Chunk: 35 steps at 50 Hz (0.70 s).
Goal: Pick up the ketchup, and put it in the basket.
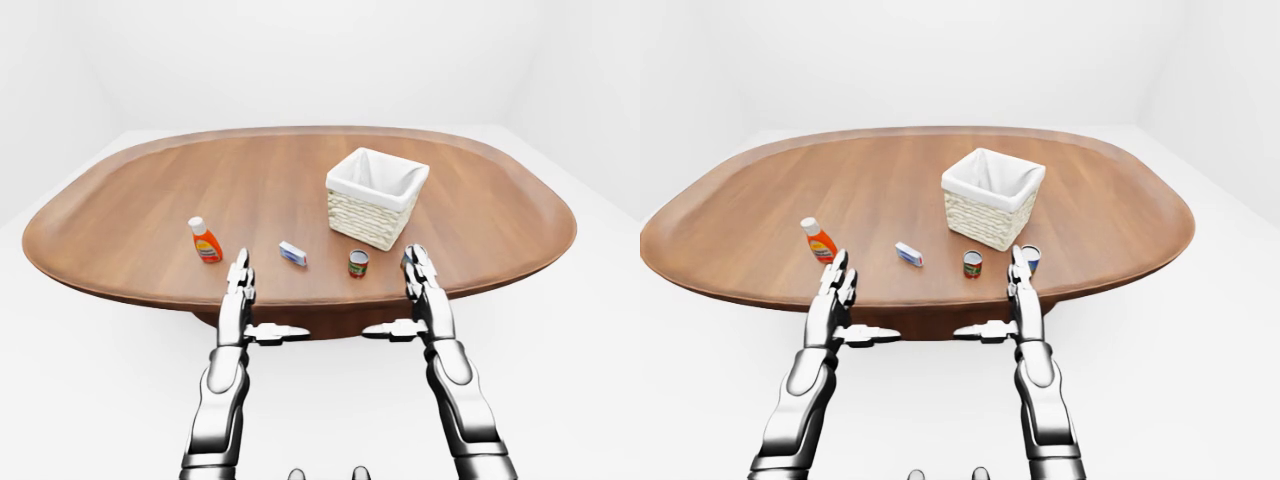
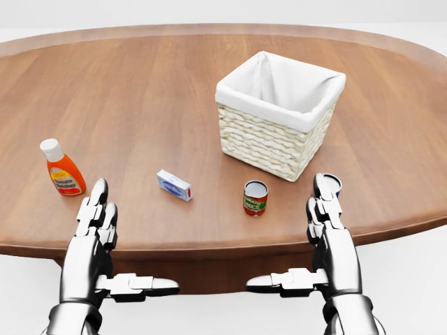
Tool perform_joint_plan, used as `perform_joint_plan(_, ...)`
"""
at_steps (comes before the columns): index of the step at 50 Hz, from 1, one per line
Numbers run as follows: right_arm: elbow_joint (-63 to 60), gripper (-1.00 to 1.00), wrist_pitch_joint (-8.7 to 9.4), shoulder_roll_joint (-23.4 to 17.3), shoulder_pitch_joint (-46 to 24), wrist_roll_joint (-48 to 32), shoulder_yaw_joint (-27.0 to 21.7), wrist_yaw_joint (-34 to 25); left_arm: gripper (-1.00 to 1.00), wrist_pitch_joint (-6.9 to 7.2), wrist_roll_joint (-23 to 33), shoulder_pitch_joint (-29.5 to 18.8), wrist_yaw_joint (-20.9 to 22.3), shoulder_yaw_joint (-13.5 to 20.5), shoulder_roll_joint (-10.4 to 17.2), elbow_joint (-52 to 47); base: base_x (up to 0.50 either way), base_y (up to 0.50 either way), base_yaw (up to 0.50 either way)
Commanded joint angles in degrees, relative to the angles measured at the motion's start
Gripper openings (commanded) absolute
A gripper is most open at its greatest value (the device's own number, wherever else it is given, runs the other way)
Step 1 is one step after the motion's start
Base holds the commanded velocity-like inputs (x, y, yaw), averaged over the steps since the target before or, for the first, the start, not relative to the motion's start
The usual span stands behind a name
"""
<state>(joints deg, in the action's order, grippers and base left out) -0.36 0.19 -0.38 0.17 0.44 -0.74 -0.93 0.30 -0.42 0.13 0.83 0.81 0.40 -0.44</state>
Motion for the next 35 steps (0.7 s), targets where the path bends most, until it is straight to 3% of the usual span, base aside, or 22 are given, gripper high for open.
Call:
perform_joint_plan(1,-0.8,1.0,0.42,-0.6,0.4,0.6,-1.1,-1.5,1.0,0.68,-0.6,0.3,1.2,1.2,0.6,-1.0,0.0,0.0,0.0)
perform_joint_plan(10,-2.2,1.0,0.95,-0.5,0.7,-0.2,-0.8,-0.9,1.0,1.43,-0.7,0.8,1.3,1.3,0.6,-2.4,0.0,0.0,0.0)
perform_joint_plan(11,-3.3,1.0,1.52,-0.4,1.0,-0.3,-0.8,-0.7,1.0,0.58,-0.7,1.5,1.4,1.1,0.4,-2.5,0.0,0.0,0.0)
perform_joint_plan(12,-4.5,1.0,2.19,-0.4,1.4,-0.5,-0.7,-0.5,1.0,0.99,-0.8,2.1,1.5,1.0,0.4,-3.6,0.0,0.0,0.0)
perform_joint_plan(13,-8.4,1.0,3.76,-0.3,2.9,-1.7,-0.1,0.1,1.0,2.29,-1.0,3.8,1.8,0.9,0.4,-7.4,0.0,0.0,0.0)
perform_joint_plan(14,-8.7,1.0,3.87,-0.3,3.0,-1.8,-0.1,0.1,1.0,2.38,-1.0,3.9,1.8,0.9,0.4,-7.6,0.0,0.0,0.0)
perform_joint_plan(15,-12.2,1.0,4.81,-0.1,4.2,-2.5,0.4,0.4,1.0,3.68,-1.4,5.6,2.0,1.1,0.4,-11.7,0.0,0.0,0.0)
perform_joint_plan(17,-15.8,1.0,4.81,0.1,5.4,-2.9,0.8,0.5,1.0,4.7,-1.4,7.9,2.2,1.3,0.4,-16.7,0.0,0.0,0.0)
perform_joint_plan(22,-19.6,1.0,4.81,0.2,6.8,-3.9,1.2,0.8,1.0,4.7,-2.9,10.8,3.8,2.7,0.1,-24.0,0.0,0.0,0.0)
perform_joint_plan(35,-24.8,1.0,4.81,0.3,8.7,-5.5,2.7,1.1,1.0,4.7,-3.4,11.4,5.0,4.6,-0.3,-27.0,0.0,0.0,0.0)
